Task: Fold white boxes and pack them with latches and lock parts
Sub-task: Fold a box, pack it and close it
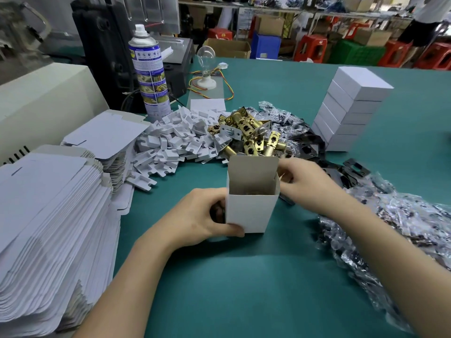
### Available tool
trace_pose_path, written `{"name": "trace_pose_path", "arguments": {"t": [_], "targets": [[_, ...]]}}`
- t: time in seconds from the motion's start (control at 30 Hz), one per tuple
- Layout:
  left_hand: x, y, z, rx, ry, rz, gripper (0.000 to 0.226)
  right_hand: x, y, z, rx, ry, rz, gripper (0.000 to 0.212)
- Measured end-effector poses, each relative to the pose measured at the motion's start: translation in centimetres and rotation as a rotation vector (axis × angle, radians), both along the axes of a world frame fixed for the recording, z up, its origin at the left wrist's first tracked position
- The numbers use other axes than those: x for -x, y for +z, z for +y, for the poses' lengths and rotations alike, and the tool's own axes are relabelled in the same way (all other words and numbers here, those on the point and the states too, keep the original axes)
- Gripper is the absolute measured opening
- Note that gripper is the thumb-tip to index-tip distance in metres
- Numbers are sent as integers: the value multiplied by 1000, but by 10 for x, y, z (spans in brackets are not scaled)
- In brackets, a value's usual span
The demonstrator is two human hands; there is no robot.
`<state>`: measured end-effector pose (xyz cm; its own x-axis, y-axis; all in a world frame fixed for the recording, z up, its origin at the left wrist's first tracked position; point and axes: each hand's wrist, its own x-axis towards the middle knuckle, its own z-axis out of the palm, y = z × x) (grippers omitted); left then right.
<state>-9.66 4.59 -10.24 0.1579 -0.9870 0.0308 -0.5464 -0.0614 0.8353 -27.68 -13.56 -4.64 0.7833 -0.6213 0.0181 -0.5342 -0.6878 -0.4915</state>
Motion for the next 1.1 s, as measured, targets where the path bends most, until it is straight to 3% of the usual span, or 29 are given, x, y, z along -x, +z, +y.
{"name": "trace_pose_path", "arguments": {"t": [0.17, 0.23, 0.37, 0.53, 0.73, 0.87, 0.97, 1.1], "targets": [[2, 0, 0, -11, 6, -8, 45, -7, -21, 1, 372, 50, 250, 43], [2, 1, -1, -12, 2, -4, 44, -10, -22, 0, 411, 52, 259, 39], [1, 0, 0, -12, -1, 0, 42, -14, -20, -2, 406, 53, 259, 32], [2, 0, -1, -9, -1, -4, 42, -14, -16, -4, 215, 8, 140, 40], [3, 1, 0, -7, 9, -52, 42, -10, -22, 4, 196, 51, 126, 22], [3, 1, 0, 10, -4, -109, 42, -2, -11, 8, 85, 19, -55, 34], [3, 2, 0, 18, -9, -133, 47, 6, 10, 12, 30, -26, -189, 13], [3, 1, -1, 13, -12, -120, 46, 22, 52, 25, -116, -51, -582, 17]]}}
